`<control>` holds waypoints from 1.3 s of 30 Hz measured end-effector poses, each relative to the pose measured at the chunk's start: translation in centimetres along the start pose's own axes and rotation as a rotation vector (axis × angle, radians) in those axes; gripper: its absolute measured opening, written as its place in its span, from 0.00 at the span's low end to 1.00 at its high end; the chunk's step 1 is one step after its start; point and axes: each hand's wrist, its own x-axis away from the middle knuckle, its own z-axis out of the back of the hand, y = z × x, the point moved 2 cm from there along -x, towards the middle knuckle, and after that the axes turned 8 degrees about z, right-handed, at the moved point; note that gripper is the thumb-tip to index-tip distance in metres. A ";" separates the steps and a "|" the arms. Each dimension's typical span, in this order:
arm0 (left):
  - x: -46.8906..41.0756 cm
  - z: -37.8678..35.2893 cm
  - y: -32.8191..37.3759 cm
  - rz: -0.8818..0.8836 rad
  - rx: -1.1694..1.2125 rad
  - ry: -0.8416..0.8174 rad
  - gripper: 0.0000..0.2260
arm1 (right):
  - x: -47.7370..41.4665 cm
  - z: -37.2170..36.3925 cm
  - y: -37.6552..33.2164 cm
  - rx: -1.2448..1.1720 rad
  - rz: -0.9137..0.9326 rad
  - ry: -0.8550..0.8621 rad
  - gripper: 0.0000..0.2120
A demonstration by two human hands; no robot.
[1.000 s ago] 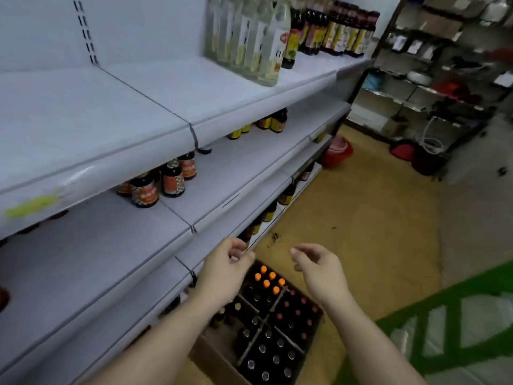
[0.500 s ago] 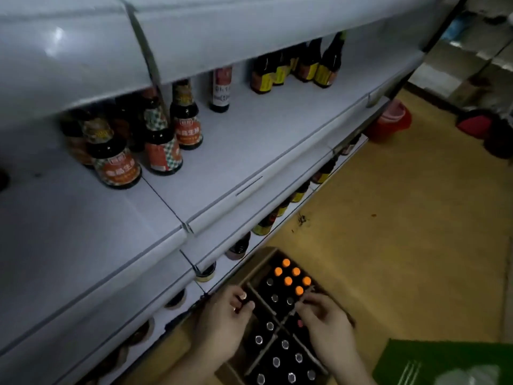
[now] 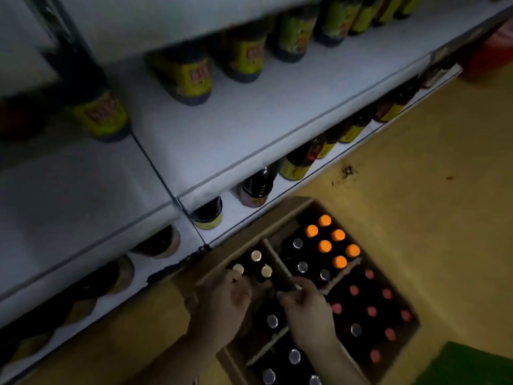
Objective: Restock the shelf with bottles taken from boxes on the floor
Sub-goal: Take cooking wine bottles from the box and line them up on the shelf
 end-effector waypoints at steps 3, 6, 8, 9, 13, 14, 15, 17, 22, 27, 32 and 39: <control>-3.1 -2.2 -1.7 -0.003 -0.053 0.083 0.15 | -3.0 -2.8 2.6 0.030 0.016 -0.007 0.18; -6.1 -4.1 -3.0 -0.020 -0.034 0.124 0.22 | -5.8 -5.3 4.7 0.063 0.054 -0.007 0.22; -8.0 -5.1 -4.0 -0.018 -0.049 0.139 0.26 | -7.6 -6.8 5.8 0.128 0.085 -0.006 0.24; -8.8 -5.5 -4.4 -0.027 -0.050 0.147 0.27 | -8.5 -7.4 6.3 0.194 0.113 0.001 0.25; -11.7 -6.6 -6.0 -0.092 -0.086 0.178 0.28 | -11.3 -9.3 6.8 0.550 0.218 -0.058 0.26; -12.3 -6.8 -6.2 -0.106 -0.086 0.186 0.26 | -11.8 -9.5 6.8 0.614 0.236 -0.083 0.25; -12.8 -7.0 -6.4 -0.122 -0.085 0.193 0.24 | -12.3 -9.7 6.9 0.659 0.258 -0.098 0.23; -13.7 -7.4 -6.6 -0.155 -0.083 0.206 0.21 | -13.0 -10.0 7.1 0.696 0.294 -0.100 0.21; -15.0 -7.6 -6.6 -0.225 -0.117 0.285 0.14 | -14.0 -10.2 7.6 0.684 0.321 -0.068 0.10; -14.8 -7.5 -6.8 -0.318 -0.168 0.288 0.10 | -13.4 -10.0 8.1 0.686 0.369 -0.064 0.09; -13.3 -7.3 -7.2 -0.329 -0.149 0.270 0.12 | -11.2 -9.0 8.1 0.667 0.390 -0.057 0.13; -9.4 -6.2 -6.5 -0.341 -0.128 0.236 0.11 | -7.8 -7.0 6.4 0.631 0.424 -0.059 0.16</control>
